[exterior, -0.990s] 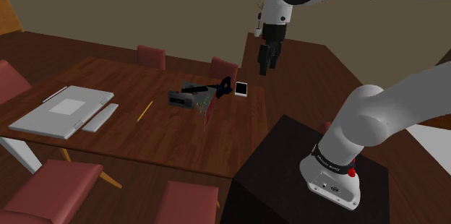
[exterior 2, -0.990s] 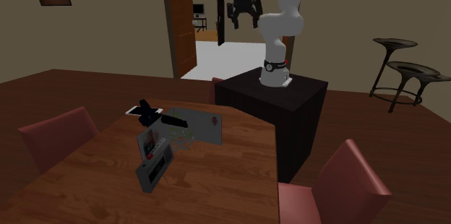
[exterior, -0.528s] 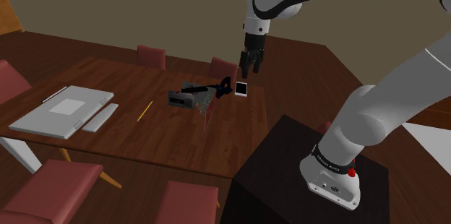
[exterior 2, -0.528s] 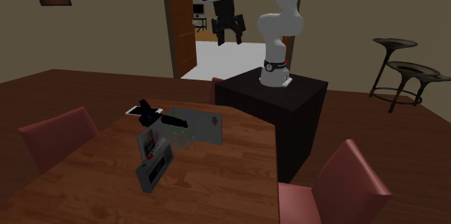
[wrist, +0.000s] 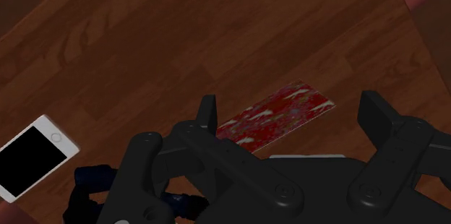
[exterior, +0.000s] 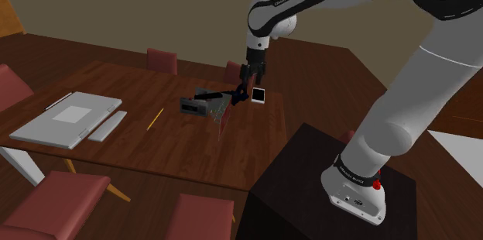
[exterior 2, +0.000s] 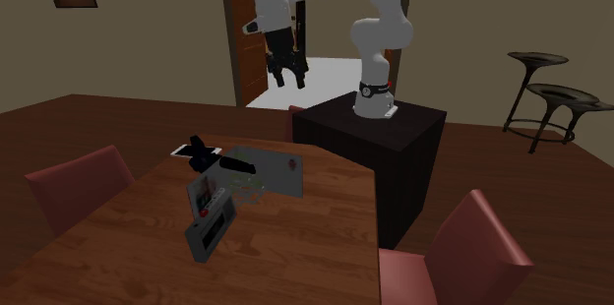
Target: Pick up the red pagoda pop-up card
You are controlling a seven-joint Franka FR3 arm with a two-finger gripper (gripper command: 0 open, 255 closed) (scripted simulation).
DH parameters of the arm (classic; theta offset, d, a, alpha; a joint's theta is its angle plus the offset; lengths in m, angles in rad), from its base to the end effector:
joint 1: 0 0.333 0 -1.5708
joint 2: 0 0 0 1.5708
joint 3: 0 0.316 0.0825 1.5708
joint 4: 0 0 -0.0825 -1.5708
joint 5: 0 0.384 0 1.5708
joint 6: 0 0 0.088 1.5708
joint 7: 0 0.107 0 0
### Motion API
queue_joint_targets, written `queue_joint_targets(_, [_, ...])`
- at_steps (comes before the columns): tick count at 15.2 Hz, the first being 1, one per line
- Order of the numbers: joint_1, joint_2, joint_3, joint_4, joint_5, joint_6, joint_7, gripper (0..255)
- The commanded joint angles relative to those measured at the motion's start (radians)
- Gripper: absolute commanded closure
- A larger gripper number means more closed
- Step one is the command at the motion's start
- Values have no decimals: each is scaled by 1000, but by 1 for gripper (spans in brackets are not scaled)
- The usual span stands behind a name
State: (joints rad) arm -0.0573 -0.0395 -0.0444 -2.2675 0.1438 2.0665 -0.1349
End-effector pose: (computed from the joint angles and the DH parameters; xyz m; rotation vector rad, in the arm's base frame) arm 0.4926 -0.0428 0.3634 -2.9924 0.0679 0.2188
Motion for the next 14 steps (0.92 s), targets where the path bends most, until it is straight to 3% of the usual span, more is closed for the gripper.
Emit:
queue_joint_targets(1, [-6,75,-7,47,13,29,-11,0])
queue_joint_targets(14, [-68,580,-15,470,114,110,-57,0])
